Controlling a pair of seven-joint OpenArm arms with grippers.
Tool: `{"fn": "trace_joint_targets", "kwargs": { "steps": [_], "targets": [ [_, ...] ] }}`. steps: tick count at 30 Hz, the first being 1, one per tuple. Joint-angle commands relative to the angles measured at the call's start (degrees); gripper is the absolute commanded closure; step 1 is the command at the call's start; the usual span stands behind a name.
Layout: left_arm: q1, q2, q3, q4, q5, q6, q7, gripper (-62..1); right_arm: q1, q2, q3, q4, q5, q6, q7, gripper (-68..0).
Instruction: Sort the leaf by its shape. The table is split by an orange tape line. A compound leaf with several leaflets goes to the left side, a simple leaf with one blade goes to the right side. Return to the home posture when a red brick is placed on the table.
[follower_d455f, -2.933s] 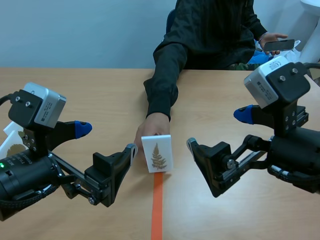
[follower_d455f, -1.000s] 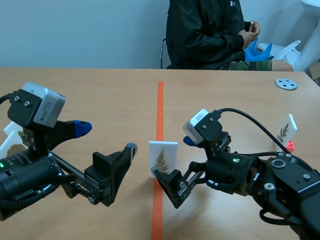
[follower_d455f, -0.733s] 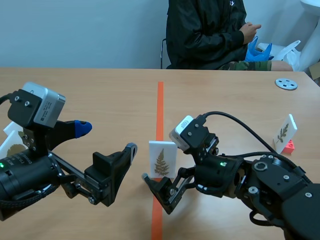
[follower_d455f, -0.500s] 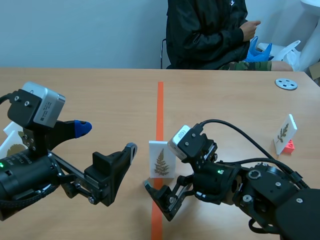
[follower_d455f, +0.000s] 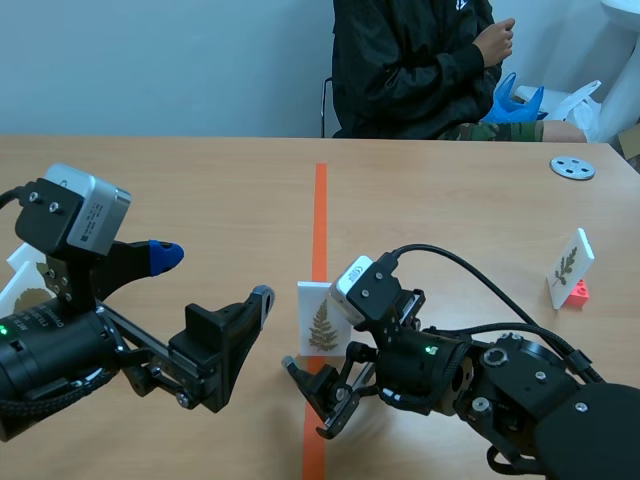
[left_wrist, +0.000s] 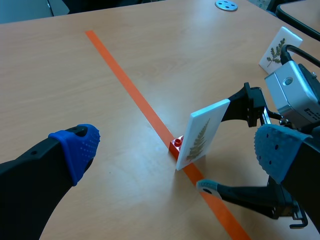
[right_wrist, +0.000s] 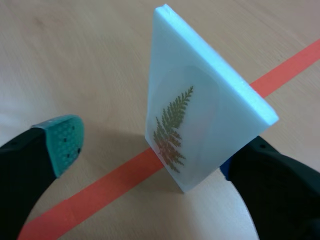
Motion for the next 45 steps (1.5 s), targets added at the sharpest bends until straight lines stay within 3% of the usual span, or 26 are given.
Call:
{"fn": "trace_joint_targets", "kwargs": {
  "steps": [1, 6, 18, 33, 38, 45],
  "targets": [
    [0.3, 0.0, -0.1, 0.8, -0.5, 0.1, -1.0, -62.3, 1.4, 0.0, 0.0, 0.5, 0.7, 0.0, 1.0, -45.2],
    [0.3, 0.0, -0.1, 0.8, -0.5, 0.1, -1.0, -62.3, 1.4, 0.0, 0.0, 0.5, 0.7, 0.0, 1.0, -37.1],
    [0.3, 0.0, -0.1, 0.8, -0.5, 0.1, -1.0, -62.3, 1.4, 0.2, 0.0, 0.5, 0.7, 0.0, 1.0, -25.9],
    [0.3, 0.0, -0.1, 0.8, -0.5, 0.1, -1.0, -62.3, 1.4, 0.5, 0.4, 0.6, 0.8, -0.2, 1.6, -2.5],
    [0.3, 0.0, -0.1, 0.8, -0.5, 0.1, -1.0, -62.3, 0.7, 0.6, 4.2, 3.0, 0.9, 0.1, 0.8, -1.5],
    [0.3, 0.0, -0.1, 0.8, -0.5, 0.1, -1.0, -62.3, -3.5, 3.5, 13.5, 11.3, 4.1, 5.5, 0.8, -1.5]
  ]
}}
